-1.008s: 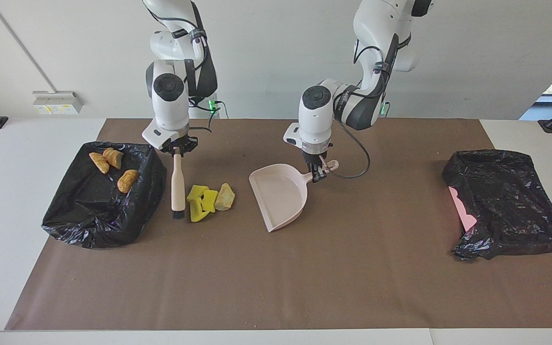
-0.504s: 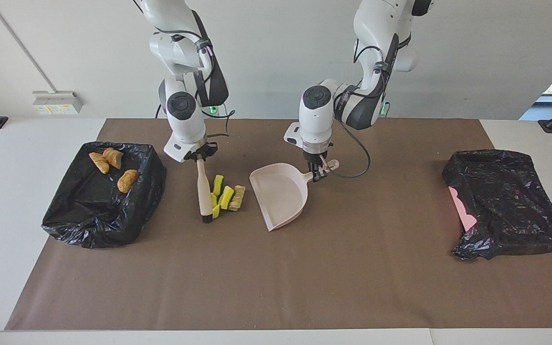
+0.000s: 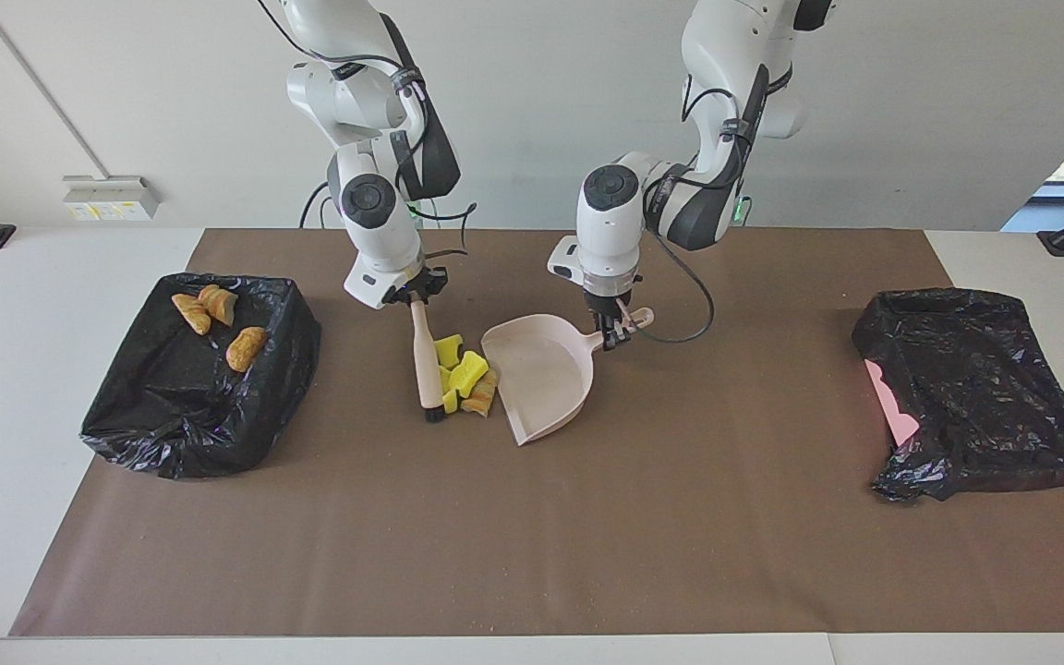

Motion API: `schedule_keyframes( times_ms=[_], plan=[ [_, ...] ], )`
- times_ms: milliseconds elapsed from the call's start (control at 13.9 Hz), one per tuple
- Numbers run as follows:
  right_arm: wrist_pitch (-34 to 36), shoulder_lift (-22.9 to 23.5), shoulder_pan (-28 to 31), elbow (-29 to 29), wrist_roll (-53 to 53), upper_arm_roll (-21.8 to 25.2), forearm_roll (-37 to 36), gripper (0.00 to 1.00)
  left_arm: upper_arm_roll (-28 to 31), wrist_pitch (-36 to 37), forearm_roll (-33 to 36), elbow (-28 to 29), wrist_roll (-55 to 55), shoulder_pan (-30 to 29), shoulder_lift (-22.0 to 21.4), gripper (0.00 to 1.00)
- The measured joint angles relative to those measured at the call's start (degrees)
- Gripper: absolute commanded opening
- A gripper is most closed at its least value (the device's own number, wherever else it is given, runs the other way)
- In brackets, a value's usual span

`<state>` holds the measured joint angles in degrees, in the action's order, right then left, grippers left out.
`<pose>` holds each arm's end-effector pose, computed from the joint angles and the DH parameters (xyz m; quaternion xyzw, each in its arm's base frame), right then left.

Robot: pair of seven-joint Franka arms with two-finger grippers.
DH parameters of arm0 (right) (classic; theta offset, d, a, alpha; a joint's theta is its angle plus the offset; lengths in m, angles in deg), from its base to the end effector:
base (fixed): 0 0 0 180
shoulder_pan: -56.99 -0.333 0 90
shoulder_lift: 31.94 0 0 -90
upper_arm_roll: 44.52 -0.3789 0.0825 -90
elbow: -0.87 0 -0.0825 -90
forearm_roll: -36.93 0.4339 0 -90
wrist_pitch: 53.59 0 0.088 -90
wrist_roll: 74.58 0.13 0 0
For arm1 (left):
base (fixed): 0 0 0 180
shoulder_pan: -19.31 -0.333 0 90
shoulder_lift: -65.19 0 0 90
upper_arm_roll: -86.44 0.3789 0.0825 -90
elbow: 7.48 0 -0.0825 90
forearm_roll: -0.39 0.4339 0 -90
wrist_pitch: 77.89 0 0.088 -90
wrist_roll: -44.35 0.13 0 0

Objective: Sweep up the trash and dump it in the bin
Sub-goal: 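Sweep the yellow sponges into the dustpan with the right gripper's brush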

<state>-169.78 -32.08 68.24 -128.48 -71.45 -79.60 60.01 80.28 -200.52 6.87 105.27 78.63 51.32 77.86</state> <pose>0.4728 0.2422 0.3598 -0.9772 -0.0685 0.1472 0.1371 0.5143 -0.3922 0.3672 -0.7875 0.6148 0.0222 0.0359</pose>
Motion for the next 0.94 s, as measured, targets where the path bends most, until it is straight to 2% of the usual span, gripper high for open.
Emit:
schedule_keyframes(
  times_ms=[216,432,576,792,936],
  plan=[
    [2.16,1.05,-0.51,3.39,0.00,0.02,2.41,0.00,0.05,-0.31,0.00,0.19,0.19,-0.02,0.00,0.00],
    [13.26,1.18,-0.07,10.14,0.34,0.85,1.92,0.00,0.20,-1.01,0.00,0.36,0.58,-0.12,-0.01,0.00],
    [18.39,0.49,0.08,13.56,2.48,0.97,-2.31,0.00,0.29,-1.41,0.00,0.64,0.68,-0.26,-0.01,0.00],
    [19.63,-0.46,-1.72,13.85,6.61,0.34,-10.19,0.00,0.40,-1.54,0.00,0.75,0.99,-0.66,-0.01,0.00],
    [21.66,-0.77,-3.80,13.98,12.93,0.16,-15.54,0.00,0.42,-1.70,0.00,0.74,2.58,-1.47,-0.05,0.00]
  ],
)
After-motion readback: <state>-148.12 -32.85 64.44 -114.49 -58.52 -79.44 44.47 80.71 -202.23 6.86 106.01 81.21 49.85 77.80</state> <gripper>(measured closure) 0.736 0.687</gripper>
